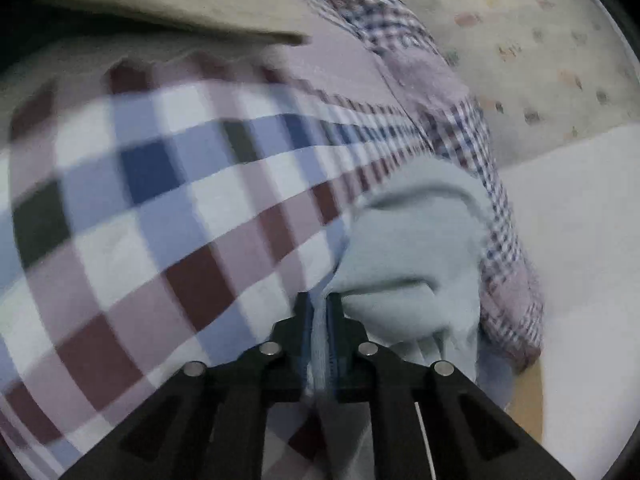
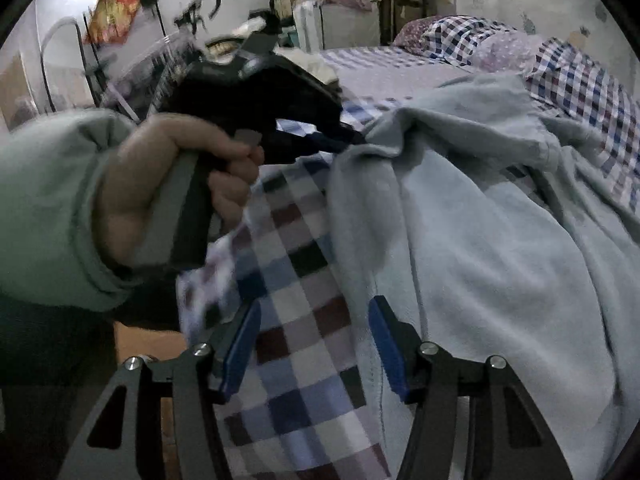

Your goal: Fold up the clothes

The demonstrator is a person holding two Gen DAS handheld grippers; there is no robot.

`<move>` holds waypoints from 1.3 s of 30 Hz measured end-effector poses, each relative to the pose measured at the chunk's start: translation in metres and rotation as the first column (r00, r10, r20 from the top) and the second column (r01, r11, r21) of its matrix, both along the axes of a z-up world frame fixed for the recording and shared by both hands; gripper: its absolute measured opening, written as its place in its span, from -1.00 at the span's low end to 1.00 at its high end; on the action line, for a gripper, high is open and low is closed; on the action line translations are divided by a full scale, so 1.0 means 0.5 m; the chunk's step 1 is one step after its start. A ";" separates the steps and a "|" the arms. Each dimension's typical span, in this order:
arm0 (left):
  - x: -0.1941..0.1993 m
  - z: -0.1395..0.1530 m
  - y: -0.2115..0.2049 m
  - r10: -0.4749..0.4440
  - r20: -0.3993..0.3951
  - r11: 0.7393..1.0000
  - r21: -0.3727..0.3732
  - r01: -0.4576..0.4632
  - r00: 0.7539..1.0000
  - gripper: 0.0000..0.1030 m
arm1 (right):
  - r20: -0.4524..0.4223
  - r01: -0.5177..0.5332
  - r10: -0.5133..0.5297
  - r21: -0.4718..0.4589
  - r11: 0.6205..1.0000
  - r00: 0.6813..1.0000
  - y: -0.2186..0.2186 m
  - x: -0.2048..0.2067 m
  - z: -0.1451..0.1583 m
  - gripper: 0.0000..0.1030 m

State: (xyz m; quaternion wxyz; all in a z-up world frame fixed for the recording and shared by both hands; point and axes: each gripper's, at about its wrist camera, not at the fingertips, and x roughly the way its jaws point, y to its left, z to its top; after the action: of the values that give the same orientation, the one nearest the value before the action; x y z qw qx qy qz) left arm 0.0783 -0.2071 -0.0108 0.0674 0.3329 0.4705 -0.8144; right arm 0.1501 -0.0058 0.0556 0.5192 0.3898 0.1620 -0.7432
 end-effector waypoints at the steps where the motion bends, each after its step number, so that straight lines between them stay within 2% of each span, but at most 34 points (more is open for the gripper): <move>1: -0.002 0.020 0.010 -0.024 -0.018 0.998 -0.063 0.023 1.000 -0.51 | 0.022 0.001 -0.001 -0.032 0.999 1.000 0.004 0.004 0.007 0.16; 2: -0.004 0.040 0.020 -0.049 -0.033 0.991 -0.127 0.044 0.998 -0.35 | 0.059 0.017 -0.011 -0.096 0.995 0.998 0.017 -0.011 0.027 0.17; 3: -0.006 0.061 0.030 -0.074 -0.048 0.980 -0.190 0.064 0.996 0.07 | 0.085 0.046 -0.032 -0.162 0.986 0.996 0.029 -0.025 0.040 0.19; 4: -0.007 0.076 0.040 -0.093 -0.062 0.969 -0.237 0.076 0.994 0.36 | 0.112 0.075 -0.051 -0.226 0.971 0.992 0.040 -0.040 0.054 0.21; 6: -0.009 0.106 0.060 -0.131 -0.089 0.941 -0.325 0.096 0.987 0.42 | 0.152 0.159 -0.116 -0.321 0.934 0.982 0.061 -0.071 0.076 0.32; 8: -0.026 0.131 0.076 -0.170 -0.082 0.899 -0.421 0.120 0.982 0.49 | 0.181 0.260 -0.204 -0.385 0.886 0.962 0.080 -0.102 0.095 0.39; 10: -0.054 0.164 0.107 -0.256 -0.067 0.833 -0.522 0.185 0.964 0.66 | 0.214 0.355 -0.290 -0.416 0.837 0.933 0.094 -0.132 0.098 0.39; 12: -0.092 0.182 0.157 -0.340 -0.008 0.728 -0.636 0.257 0.941 0.66 | 0.248 0.448 -0.376 -0.407 0.796 0.893 0.119 -0.143 0.084 0.39; 14: -0.126 0.185 0.212 -0.404 0.065 0.601 -0.733 0.318 0.913 0.66 | 0.291 0.518 -0.432 -0.399 0.756 0.854 0.143 -0.158 0.074 0.40; 15: -0.143 0.186 0.239 -0.430 0.105 0.532 -0.773 0.346 0.897 0.66 | 0.316 0.553 -0.457 -0.395 0.734 0.832 0.152 -0.168 0.067 0.40; 16: -0.169 0.179 0.275 -0.448 0.175 0.429 -0.818 0.383 0.877 0.66 | 0.334 0.571 -0.466 -0.395 0.720 0.819 0.167 -0.168 0.064 0.40; 17: -0.177 0.165 0.301 -0.459 0.226 0.366 -0.833 0.415 0.859 0.66 | 0.352 0.588 -0.475 -0.395 0.706 0.806 0.182 -0.169 0.062 0.40; 18: -0.183 0.150 0.325 -0.466 0.274 0.309 -0.841 0.444 0.842 0.65 | 0.364 0.597 -0.478 -0.394 0.699 0.800 0.194 -0.174 0.066 0.40; 20: -0.208 0.122 0.350 -0.455 0.344 0.235 -0.843 0.484 0.821 0.50 | 0.367 0.597 -0.477 -0.386 0.703 0.799 0.199 -0.181 0.063 0.40; 21: -0.220 0.114 0.347 -0.440 0.356 0.241 -0.838 0.490 0.824 0.02 | 0.361 0.592 -0.475 -0.384 0.709 0.803 0.208 -0.172 0.065 0.40; 22: -0.231 0.108 0.341 -0.424 0.364 0.254 -0.831 0.494 0.829 -0.70 | 0.355 0.587 -0.473 -0.381 0.714 0.806 0.215 -0.164 0.068 0.40; 23: -0.239 0.105 0.319 -0.415 0.360 0.306 -0.810 0.501 0.836 -0.82 | 0.347 0.581 -0.471 -0.376 0.722 0.811 0.216 -0.162 0.068 0.40; 25: -0.236 0.123 0.259 -0.415 0.276 0.452 -0.764 0.460 0.867 -0.90 | 0.336 0.573 -0.470 -0.365 0.734 0.816 0.215 -0.163 0.065 0.40; 27: -0.210 0.157 0.183 -0.336 0.138 0.601 -0.730 0.325 0.932 -0.93 | 0.331 0.572 -0.472 -0.358 0.738 0.817 0.215 -0.165 0.060 0.40; 28: -0.182 0.174 0.138 -0.287 0.032 0.684 -0.693 0.228 0.958 -0.93 | 0.330 0.572 -0.472 -0.361 0.737 0.817 0.217 -0.166 0.061 0.40; 29: -0.138 0.186 0.081 -0.211 -0.113 0.776 -0.624 0.096 0.971 -0.93 | 0.329 0.571 -0.473 -0.364 0.736 0.818 0.220 -0.166 0.062 0.40; 30: -0.083 0.189 0.018 -0.096 -0.247 0.856 -0.514 -0.047 0.964 -0.93 | 0.328 0.571 -0.473 -0.367 0.734 0.818 0.222 -0.166 0.063 0.40; 31: -0.041 0.180 -0.029 0.012 -0.299 0.895 -0.423 -0.144 0.954 -0.93 | 0.327 0.571 -0.472 -0.369 0.733 0.819 0.224 -0.167 0.064 0.40; 33: 0.002 0.127 -0.117 0.156 -0.207 0.935 -0.284 -0.212 0.966 -0.93 | 0.325 0.561 -0.462 -0.374 0.739 0.825 0.223 -0.165 0.068 0.40; 34: 0.021 0.098 -0.161 0.219 -0.147 0.944 -0.217 -0.248 0.964 -0.93 | 0.318 0.552 -0.456 -0.370 0.747 0.831 0.219 -0.162 0.068 0.40; 36: 0.028 0.048 -0.207 0.252 -0.036 0.958 -0.132 -0.255 0.967 -0.93 | 0.303 0.532 -0.444 -0.362 0.765 0.843 0.210 -0.157 0.069 0.40; 38: 0.026 0.022 -0.234 0.225 0.019 0.971 -0.088 -0.222 0.974 -0.89 | 0.276 0.506 -0.430 -0.339 0.793 0.860 0.195 -0.148 0.068 0.40; 39: 0.026 0.023 -0.242 0.207 0.008 0.975 -0.078 -0.206 0.978 -0.76 | 0.262 0.491 -0.422 -0.327 0.807 0.868 0.187 -0.143 0.068 0.40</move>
State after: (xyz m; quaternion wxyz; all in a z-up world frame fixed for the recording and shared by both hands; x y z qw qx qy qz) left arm 0.0911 -0.3279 0.0009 0.1681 0.2860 0.4706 -0.8176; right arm 0.0785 0.0876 0.0895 0.4026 0.3726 -0.1321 -0.8256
